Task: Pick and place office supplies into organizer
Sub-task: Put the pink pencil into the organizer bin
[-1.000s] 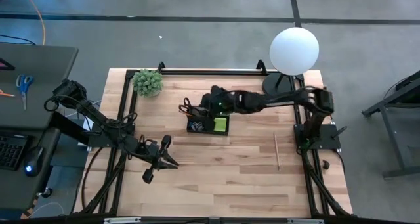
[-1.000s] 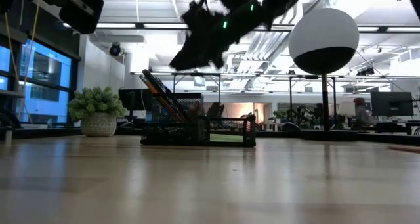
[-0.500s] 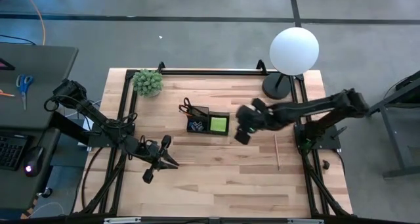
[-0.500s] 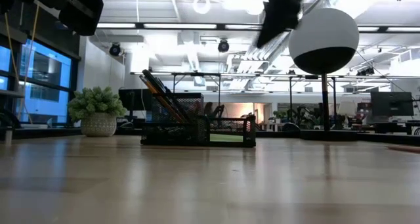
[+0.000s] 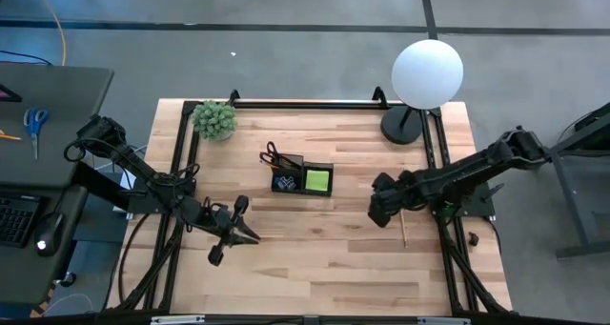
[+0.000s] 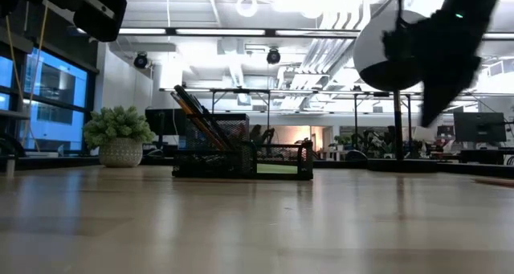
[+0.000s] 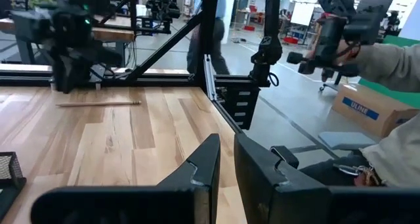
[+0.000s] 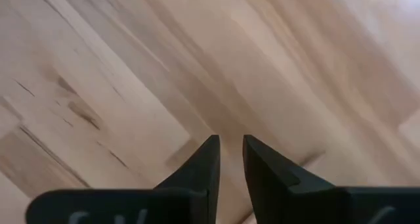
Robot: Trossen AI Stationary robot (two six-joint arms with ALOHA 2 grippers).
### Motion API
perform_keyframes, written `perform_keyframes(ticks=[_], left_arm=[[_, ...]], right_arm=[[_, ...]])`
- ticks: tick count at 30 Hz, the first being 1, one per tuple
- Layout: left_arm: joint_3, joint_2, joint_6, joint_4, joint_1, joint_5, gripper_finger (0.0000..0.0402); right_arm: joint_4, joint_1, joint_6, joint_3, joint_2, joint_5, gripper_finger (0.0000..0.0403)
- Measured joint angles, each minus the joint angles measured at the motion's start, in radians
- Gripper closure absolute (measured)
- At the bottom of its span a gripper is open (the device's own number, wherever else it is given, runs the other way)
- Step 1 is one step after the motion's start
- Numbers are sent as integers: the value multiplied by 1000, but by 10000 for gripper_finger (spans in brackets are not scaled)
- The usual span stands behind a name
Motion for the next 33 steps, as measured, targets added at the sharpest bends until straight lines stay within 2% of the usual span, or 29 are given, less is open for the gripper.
perform_keyframes(ticks=[8, 15, 21, 28, 33], left_arm=[[0, 0, 0, 0, 0, -20, 367], [0, 0, 0, 0, 0, -20, 367], [0, 0, 0, 0, 0, -24, 367], [0, 0, 0, 1, 0, -25, 367], [0, 0, -1, 1, 0, -25, 367]], right_arm=[[-103, 82, 258, -22, 3, -57, 347], [-121, 159, 436, -43, 3, -116, 346], [-127, 244, 538, -62, 3, -208, 344], [-136, 322, 619, -62, 12, -224, 343], [-139, 351, 642, -62, 79, -257, 343]])
